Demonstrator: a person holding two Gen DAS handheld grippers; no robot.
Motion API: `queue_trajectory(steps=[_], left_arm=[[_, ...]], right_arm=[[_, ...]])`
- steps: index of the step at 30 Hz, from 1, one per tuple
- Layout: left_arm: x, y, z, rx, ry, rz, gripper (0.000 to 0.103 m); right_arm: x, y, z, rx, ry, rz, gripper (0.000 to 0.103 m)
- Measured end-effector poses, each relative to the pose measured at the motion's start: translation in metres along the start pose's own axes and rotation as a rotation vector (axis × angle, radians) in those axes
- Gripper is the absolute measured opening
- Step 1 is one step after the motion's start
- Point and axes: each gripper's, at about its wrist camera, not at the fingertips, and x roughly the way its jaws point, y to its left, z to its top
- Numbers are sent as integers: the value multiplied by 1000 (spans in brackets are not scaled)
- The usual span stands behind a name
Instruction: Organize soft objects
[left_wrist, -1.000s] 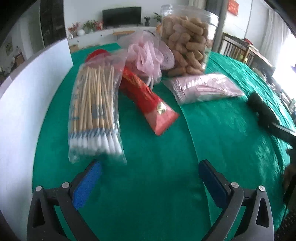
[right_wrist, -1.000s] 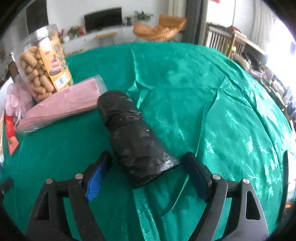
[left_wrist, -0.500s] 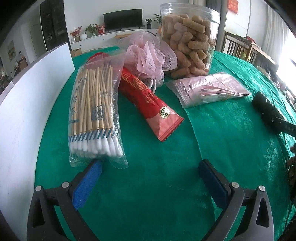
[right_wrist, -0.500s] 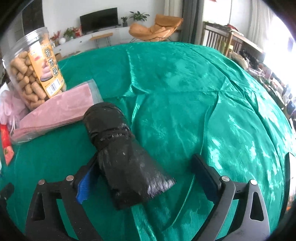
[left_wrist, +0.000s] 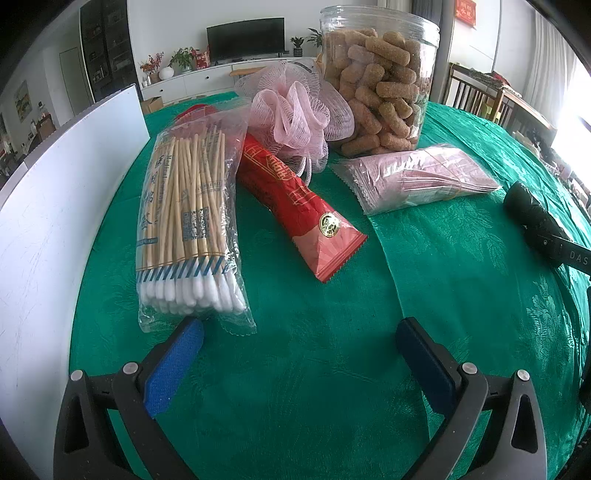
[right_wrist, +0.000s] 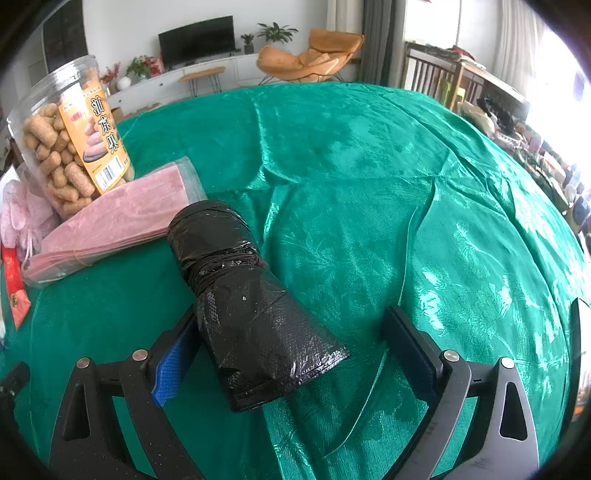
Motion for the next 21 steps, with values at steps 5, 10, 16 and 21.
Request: queue_trajectory(steps=[5, 10, 16, 21], left_arm=[[0, 0, 0, 0, 0, 0, 103], [0, 0, 0, 0, 0, 0, 103], [0, 0, 0, 0, 0, 0, 103], [0, 0, 0, 0, 0, 0, 103]], right_arm=[[0, 0, 0, 0, 0, 0, 96], [0, 0, 0, 0, 0, 0, 96], [0, 0, 0, 0, 0, 0, 96], [0, 0, 0, 0, 0, 0, 96]])
